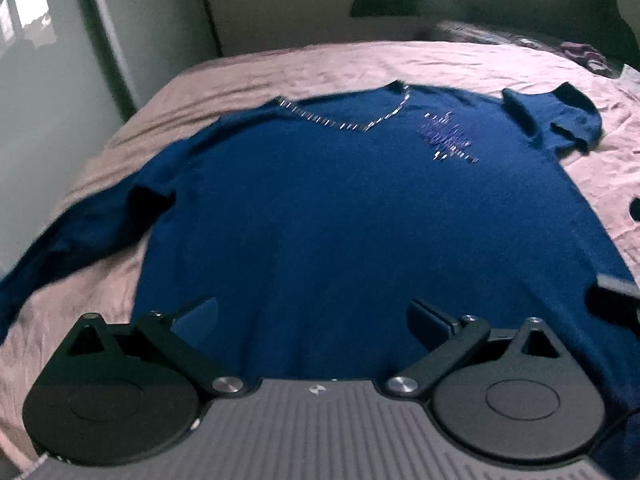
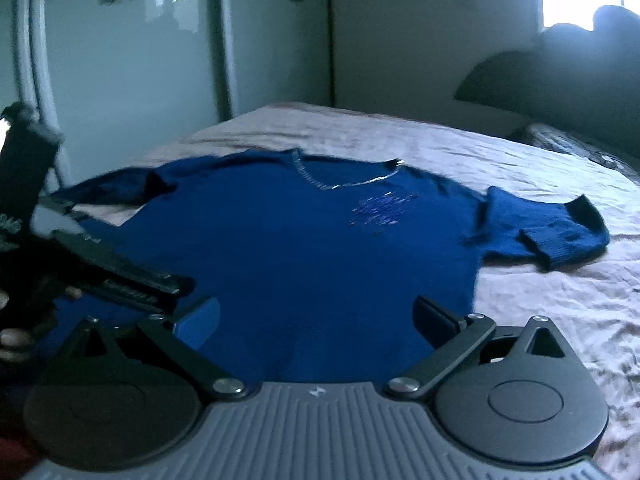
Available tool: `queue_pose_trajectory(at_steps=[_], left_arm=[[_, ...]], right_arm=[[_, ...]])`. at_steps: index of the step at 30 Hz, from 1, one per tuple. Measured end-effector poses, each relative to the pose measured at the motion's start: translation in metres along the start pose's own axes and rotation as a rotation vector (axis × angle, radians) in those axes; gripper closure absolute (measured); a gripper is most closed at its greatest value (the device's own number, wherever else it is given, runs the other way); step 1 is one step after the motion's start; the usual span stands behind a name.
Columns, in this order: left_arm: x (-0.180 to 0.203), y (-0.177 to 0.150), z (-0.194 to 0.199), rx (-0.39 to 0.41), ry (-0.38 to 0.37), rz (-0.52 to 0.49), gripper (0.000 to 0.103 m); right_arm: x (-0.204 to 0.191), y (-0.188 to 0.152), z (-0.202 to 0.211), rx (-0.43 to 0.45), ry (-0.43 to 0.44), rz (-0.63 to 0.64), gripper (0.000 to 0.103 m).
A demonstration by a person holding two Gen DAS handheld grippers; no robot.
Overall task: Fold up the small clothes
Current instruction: 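Grasp the cuff of the sleeve nearest the right gripper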
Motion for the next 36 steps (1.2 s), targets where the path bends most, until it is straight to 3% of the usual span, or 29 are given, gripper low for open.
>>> queue_pose_trajectory(at_steps=[10,16,24,27,32,34,36], left_arm=[[0.033,0.021,-0.020,0.002,-0.047,-0.074,0.001],[0.042,0.025,-0.039,-0.029,-0.047,-0.095,0.001],[0.048,0.033,-0.053,-0.036,-0.053,-0.112,0.001],[0.050,0.037,-0.057,-0.035,-0.056,-0.115,0.001],[0.052,0.040,-0.063,-0.038,-0.060,-0.115,0.000],[0.053,0.041,-0.064,-0.039,-0.061,-0.115,0.000],[0.053,0.041,-0.064,-0.038,-0.062,-0.117,0.000]], right_arm=[[0.120,0.018,-0.039,0.066,-0.208,-0.144,0.002],[0.171,0.022,-0.082,0.015,-0.354,-0.095,0.025],[0.204,0.017,-0.137,-0.080,-0.368,-0.088,0.029],[0.216,0.018,-0.142,-0.083,-0.365,-0.118,0.038],[0.238,0.018,-0.132,-0.053,-0.369,-0.202,0.085],[0.246,0.017,-0.127,-0.035,-0.373,-0.229,0.094],[0.251,0.015,-0.121,-0.007,-0.354,-0.268,0.095]])
Point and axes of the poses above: each gripper's, at about its wrist camera, not at the fingertips, and z roughly against the way its jaws point, x to its right, y to its top, the point moved 3 cm from there along -z, roughly the way its jaws point, and after that the axes turned 3 degrees about z, right-handed, at the moved point
